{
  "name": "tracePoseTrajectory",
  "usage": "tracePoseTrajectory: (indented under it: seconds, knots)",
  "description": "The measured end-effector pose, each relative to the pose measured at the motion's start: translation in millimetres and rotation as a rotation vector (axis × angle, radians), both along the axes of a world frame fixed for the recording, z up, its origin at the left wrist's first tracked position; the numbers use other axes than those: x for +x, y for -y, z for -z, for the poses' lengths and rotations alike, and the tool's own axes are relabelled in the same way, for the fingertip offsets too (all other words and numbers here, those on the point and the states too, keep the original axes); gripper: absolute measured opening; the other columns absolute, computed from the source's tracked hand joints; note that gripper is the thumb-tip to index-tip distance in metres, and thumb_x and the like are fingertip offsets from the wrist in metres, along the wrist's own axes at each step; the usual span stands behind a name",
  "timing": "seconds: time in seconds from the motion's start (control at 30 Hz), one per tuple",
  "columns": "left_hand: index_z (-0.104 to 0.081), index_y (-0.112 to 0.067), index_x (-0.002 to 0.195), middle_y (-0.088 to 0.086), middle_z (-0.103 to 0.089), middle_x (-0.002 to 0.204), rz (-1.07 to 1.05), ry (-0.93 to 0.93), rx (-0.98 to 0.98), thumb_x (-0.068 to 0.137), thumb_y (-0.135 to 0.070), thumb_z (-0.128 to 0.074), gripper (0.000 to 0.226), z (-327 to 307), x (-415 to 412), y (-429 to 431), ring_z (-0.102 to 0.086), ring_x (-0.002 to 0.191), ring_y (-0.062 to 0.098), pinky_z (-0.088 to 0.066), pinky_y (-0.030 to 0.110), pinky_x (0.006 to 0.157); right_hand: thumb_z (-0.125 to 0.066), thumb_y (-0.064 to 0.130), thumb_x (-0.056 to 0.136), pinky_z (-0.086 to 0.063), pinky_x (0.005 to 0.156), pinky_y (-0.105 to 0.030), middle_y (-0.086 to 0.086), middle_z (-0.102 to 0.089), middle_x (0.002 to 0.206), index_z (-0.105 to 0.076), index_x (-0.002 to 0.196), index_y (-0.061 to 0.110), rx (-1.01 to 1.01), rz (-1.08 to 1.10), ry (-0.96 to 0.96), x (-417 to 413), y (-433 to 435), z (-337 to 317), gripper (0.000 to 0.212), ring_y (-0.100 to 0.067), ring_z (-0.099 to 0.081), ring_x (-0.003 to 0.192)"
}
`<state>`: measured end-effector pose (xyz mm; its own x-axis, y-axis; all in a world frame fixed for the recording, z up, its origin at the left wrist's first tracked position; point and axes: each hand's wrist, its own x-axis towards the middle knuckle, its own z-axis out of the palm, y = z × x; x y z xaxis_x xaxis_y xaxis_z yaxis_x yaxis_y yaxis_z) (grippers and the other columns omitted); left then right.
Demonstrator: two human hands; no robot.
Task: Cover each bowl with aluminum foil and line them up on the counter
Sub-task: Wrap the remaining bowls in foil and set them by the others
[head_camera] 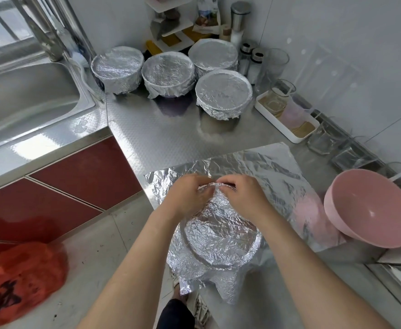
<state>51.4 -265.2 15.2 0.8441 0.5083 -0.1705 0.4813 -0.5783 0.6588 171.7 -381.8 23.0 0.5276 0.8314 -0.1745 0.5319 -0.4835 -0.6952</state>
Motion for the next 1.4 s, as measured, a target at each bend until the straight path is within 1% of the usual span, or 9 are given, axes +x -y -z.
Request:
tracePoseTrajectory:
  seconds: [0.13, 0.33, 0.53, 0.63, 0.7, 0.8, 1.1, 1.33, 1.4]
  knots:
    - [-0.075, -0.023, 0.101, 0.001, -0.071, 0.075, -0.067, 0.009, -0.011, 0.096, -0.032, -0.057, 0.02, 4, -8, 3, -0.063, 0.071, 0.02, -0.051, 0.035, 0.07, -0.063, 0.021, 0.092, -0.05, 0.093, -0.031, -0.001, -0.069, 0.114, -0.066, 0.12, 0.016, 0.006, 0.024, 0.027, 0, 1, 4, 0.028, -0.015, -0.062, 0.104]
    - [-0.076, -0.018, 0.105, 0.009, -0.075, 0.084, -0.228, 0.088, -0.059, 0.093, -0.026, -0.065, 0.018, 4, -9, 13, -0.068, 0.08, 0.023, -0.052, 0.033, 0.076, -0.059, 0.026, 0.094, -0.053, 0.084, -0.037, -0.002, -0.073, 0.101, -0.072, 0.108, 0.017, -0.039, 0.02, 0.035, 1, 3, -1, 0.021, -0.018, -0.065, 0.091]
    - [-0.069, -0.016, 0.12, -0.001, -0.072, 0.106, -0.224, 0.099, -0.167, 0.097, -0.03, -0.058, 0.029, 0, -7, 16, -0.059, 0.084, 0.0, -0.038, 0.004, 0.068, -0.058, 0.027, 0.095, -0.051, 0.088, -0.033, -0.004, -0.07, 0.111, -0.067, 0.119, 0.018, -0.037, 0.018, 0.033, 0, 2, -3, 0.027, -0.019, -0.064, 0.099]
    - [-0.069, -0.015, 0.119, -0.005, -0.072, 0.084, -0.245, 0.112, -0.199, 0.097, -0.028, -0.059, 0.028, 4, -6, 17, -0.054, 0.06, -0.013, -0.036, 0.001, 0.06, -0.057, 0.026, 0.095, -0.054, 0.08, -0.041, -0.009, -0.072, 0.093, -0.072, 0.101, 0.01, -0.048, 0.005, 0.051, 0, 1, 2, 0.023, -0.024, -0.066, 0.087]
    - [-0.072, -0.016, 0.115, -0.005, -0.072, 0.075, -0.298, 0.138, -0.223, 0.094, -0.027, -0.063, 0.025, 6, -6, 18, -0.061, 0.061, -0.005, -0.047, 0.011, 0.063, -0.056, 0.024, 0.095, -0.053, 0.074, -0.042, -0.01, -0.071, 0.083, -0.071, 0.092, 0.006, -0.046, 0.01, 0.066, 0, 0, 5, 0.024, -0.024, -0.065, 0.079]
    - [-0.074, -0.019, 0.11, 0.003, -0.076, 0.086, -0.344, 0.156, -0.236, 0.09, -0.028, -0.069, 0.022, 8, -5, 18, -0.07, 0.08, 0.016, -0.055, 0.032, 0.08, -0.058, 0.023, 0.095, -0.053, 0.07, -0.04, -0.007, -0.071, 0.078, -0.073, 0.09, 0.009, -0.024, 0.023, 0.102, -1, -2, 8, 0.021, -0.023, -0.065, 0.075]
    - [-0.075, -0.018, 0.108, -0.001, -0.076, 0.093, -0.327, 0.167, -0.119, 0.09, -0.026, -0.069, 0.02, 1, -7, 25, -0.069, 0.08, 0.008, -0.053, 0.026, 0.077, -0.059, 0.021, 0.095, -0.053, 0.067, -0.038, -0.003, -0.072, 0.079, -0.073, 0.095, 0.015, -0.011, -0.028, 0.184, -2, -1, 4, 0.016, -0.021, -0.064, 0.073]
    - [-0.072, -0.02, 0.08, 0.002, -0.062, 0.059, -0.512, 0.168, -0.083, 0.096, -0.03, -0.06, 0.022, -12, -27, 42, -0.05, 0.055, 0.013, -0.044, 0.032, 0.06, -0.063, 0.025, 0.092, -0.05, 0.08, -0.035, 0.002, -0.069, 0.09, -0.072, 0.1, 0.02, -0.117, -0.354, 0.127, 11, -32, -27, 0.014, -0.017, -0.061, 0.086]
    - [-0.07, -0.022, 0.087, -0.004, -0.061, 0.058, -0.567, 0.162, -0.094, 0.096, -0.028, -0.057, 0.017, -13, -35, 50, -0.053, 0.056, 0.009, -0.047, 0.031, 0.063, -0.063, 0.026, 0.092, -0.048, 0.087, -0.033, 0.003, -0.07, 0.101, -0.072, 0.105, 0.021, -0.19, -0.468, 0.146, 7, -45, -31, 0.017, -0.015, -0.061, 0.095]
